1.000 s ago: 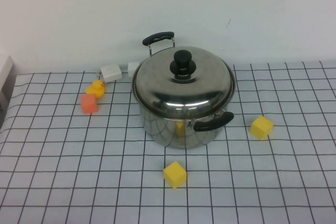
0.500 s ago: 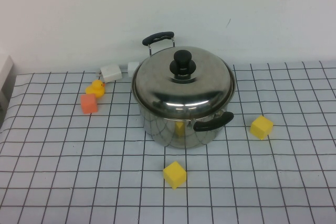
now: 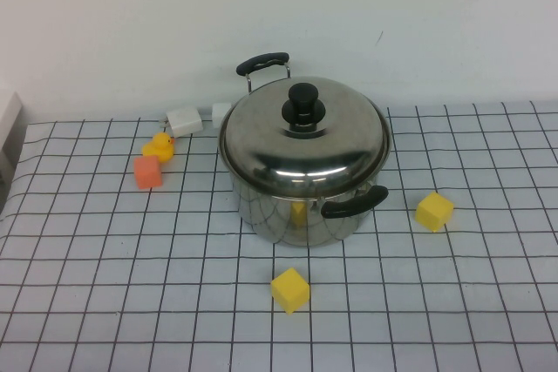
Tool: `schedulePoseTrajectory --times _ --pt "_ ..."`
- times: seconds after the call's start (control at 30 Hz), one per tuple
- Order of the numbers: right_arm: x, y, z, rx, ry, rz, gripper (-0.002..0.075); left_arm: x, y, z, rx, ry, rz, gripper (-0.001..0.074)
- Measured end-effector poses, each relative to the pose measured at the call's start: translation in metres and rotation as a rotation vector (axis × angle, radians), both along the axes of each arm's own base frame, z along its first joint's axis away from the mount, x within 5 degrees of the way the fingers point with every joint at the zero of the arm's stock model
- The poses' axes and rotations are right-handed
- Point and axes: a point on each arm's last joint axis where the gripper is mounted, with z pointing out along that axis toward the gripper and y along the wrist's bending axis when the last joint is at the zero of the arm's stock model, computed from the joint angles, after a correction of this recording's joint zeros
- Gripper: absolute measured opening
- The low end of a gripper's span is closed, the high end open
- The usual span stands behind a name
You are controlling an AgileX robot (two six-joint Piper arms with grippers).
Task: Cover the pot
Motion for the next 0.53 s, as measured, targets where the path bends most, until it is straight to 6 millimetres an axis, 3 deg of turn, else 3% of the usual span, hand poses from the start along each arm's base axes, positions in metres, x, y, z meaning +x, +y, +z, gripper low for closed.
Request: schedulePoseTrajectory --times 0.53 --pt "0.0 0.0 0.0 0.0 0.0 0.0 0.0009 0.0 0.0 0.0 0.0 0.0 0.0 -0.0001"
